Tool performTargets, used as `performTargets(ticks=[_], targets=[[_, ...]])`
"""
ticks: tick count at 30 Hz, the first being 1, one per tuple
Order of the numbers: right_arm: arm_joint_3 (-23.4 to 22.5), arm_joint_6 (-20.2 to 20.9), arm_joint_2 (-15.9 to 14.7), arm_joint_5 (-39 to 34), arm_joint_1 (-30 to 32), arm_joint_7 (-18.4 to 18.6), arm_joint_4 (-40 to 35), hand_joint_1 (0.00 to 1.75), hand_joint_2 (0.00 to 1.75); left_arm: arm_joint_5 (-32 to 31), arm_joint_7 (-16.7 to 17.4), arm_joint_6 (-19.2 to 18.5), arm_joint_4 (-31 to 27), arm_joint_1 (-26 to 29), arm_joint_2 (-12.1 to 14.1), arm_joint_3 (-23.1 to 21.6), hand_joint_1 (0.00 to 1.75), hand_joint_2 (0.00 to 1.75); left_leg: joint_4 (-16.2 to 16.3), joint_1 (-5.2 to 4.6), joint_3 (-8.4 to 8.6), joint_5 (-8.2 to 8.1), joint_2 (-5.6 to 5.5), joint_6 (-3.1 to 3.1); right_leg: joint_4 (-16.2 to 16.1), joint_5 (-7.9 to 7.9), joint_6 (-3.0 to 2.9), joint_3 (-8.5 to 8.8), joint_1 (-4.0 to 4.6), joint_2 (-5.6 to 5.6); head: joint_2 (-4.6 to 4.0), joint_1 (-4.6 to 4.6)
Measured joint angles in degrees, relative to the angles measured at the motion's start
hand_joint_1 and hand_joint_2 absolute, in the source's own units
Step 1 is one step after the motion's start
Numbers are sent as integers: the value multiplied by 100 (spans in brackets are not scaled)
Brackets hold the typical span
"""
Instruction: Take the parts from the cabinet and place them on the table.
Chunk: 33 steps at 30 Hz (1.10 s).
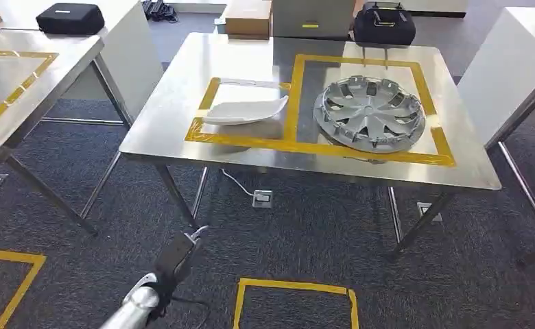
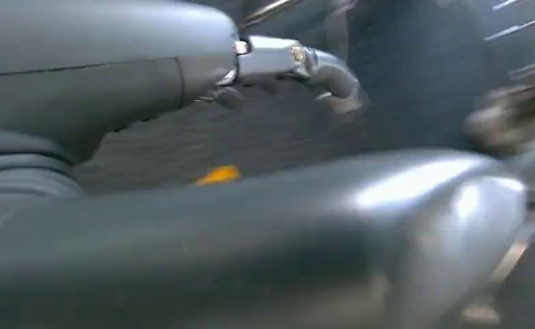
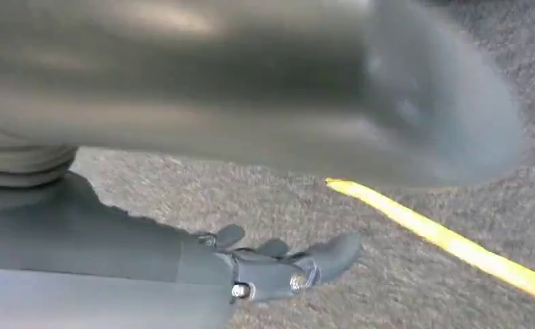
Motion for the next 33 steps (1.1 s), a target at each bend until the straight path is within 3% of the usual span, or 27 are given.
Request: performTargets(ticks=[1,2,3,4,5,6,7,8,9,10,13,14,15,17,18,19,20,21,22,23,24,25,27,29,30,31,33], targets=[[0,9,2,13,5,9,0,0,0,-82,234,80,190,90,42,2,0,0,415,17,-111,-438,0,-50,2,76,-4,-96,-4,4,0,-39],[0,17,4,33,16,30,0,0,0,-199,637,201,422,146,66,2,0,0,882,27,-211,-757,0,-85,5,147,-1,-189,-4,2,0,-59],[0,39,4,48,19,39,0,0,0,-258,997,245,603,219,66,2,0,0,1305,38,-272,-903,1,-110,12,217,7,-288,-5,-8,0,-63],[0,50,4,68,17,46,0,0,0,-263,1281,230,750,312,77,2,0,0,1546,52,-252,-852,1,-125,21,281,15,-381,-9,-14,0,-72],[0,59,4,85,12,79,0,0,0,-225,1591,149,894,413,86,4,0,0,1550,67,-108,-636,1,-131,37,347,32,-482,-13,-20,0,-83],[0,61,4,96,10,113,0,0,0,-206,1801,92,998,498,97,13,0,0,1339,78,129,-422,1,-134,58,398,53,-565,-19,-25,0,-89],[0,61,4,109,9,129,0,0,0,-149,1969,9,1088,563,105,35,0,0,942,87,473,-292,1,-133,84,441,76,-644,-27,-35,0,-92],[0,63,4,122,-6,144,0,0,0,-81,2136,-85,1149,616,105,59,0,0,417,98,896,-344,3,-133,116,480,107,-675,-28,-38,0,-94],[0,66,2,133,-20,162,0,0,0,-5,2325,-194,1199,667,105,105,0,0,-193,84,1298,-649,-1,-122,148,511,143,-724,-2,-41,0,-120],[0,66,2,142,-34,168,0,0,0,37,2459,-268,1262,736,108,159,0,0,-254,55,1326,-668,-34,-2,145,562,182,-699,-5,-44,0,-111],[0,61,2,144,-46,201,0,0,0,76,2898,-411,1462,953,107,236,0,0,-285,32,1235,-574,-22,135,101,712,305,-706,-30,-35,0,-85],[0,59,2,146,-37,203,9,0,0,78,2947,-450,1523,1017,99,262,0,0,-292,53,1153,-494,19,203,159,598,338,-762,-50,-25,0,-98],[0,70,2,146,-26,201,9,0,0,80,3026,-482,1544,1074,99,284,0,0,-291,52,1064,-421,23,248,361,243,359,-859,-49,-27,0,-61],[0,81,4,155,-28,177,9,0,0,93,3081,-513,1584,1138,105,319,0,0,-287,43,872,-272,22,285,1179,-506,389,-1074,-48,-25,2,-19],[2,92,4,172,-43,179,9,0,0,104,3090,-522,1606,1158,103,328,0,0,-286,29,770,-225,19,292,1580,-700,395,-1146,-44,-25,2,-6],[2,107,4,179,-54,214,9,0,0,135,3103,-535,1623,1184,97,332,0,0,-279,19,666,-154,17,291,1875,-682,392,-1161,-38,-25,0,0],[2,133,4,181,-58,253,9,0,0,139,3109,-555,1636,1214,97,341,0,0,-274,11,576,-90,23,284,1960,-460,377,-1085,-34,-24,2,7],[2,182,4,192,-57,297,9,0,0,139,3116,-574,1647,1239,94,356,0,0,-263,2,507,-32,28,274,1832,-180,351,-905,-25,-24,0,11],[2,221,2,205,-58,346,9,0,0,137,3116,-579,1656,1250,94,369,0,175,-253,-6,436,25,27,264,1501,22,307,-610,-12,-23,0,16],[4,243,2,218,-66,358,9,0,175,135,3107,-579,1663,1252,92,376,0,175,-247,-10,388,76,23,252,1004,36,255,-222,15,-22,0,20],[11,254,0,243,-89,365,9,0,175,131,3068,-570,1665,1254,79,382,0,175,-234,-15,376,110,26,232,429,-184,187,202,50,-22,0,20],[24,260,0,258,-128,374,9,0,175,126,3026,-541,1665,1254,79,389,0,175,-221,-32,363,148,24,192,-54,-402,162,476,50,-30,0,18],[37,273,4,288,-160,407,9,0,175,122,2972,-491,1671,1244,79,420,0,175,-253,-3,364,236,29,120,-57,-384,122,428,78,-30,0,15],[42,278,6,315,-152,442,13,0,175,120,2961,-417,1682,1254,99,426,0,175,-245,4,332,266,22,52,-120,-257,30,380,23,-57,0,27],[64,278,4,306,-153,477,11,0,175,111,2948,-364,1684,1291,90,426,0,175,-96,10,275,63,10,18,-122,-218,-8,334,25,-62,0,13],[129,278,0,244,-149,525,-7,0,175,102,2945,-305,1684,1328,83,433,0,175,257,31,149,-255,9,-11,-118,-180,-35,290,25,-63,0,-22],[323,295,-2,-43,-104,553,-61,0,175,128,2924,-231,1691,1426,86,474,0,175,1206,56,-161,-770,10,-72,-104,-122,-29,207,28,-68,0,-41]])
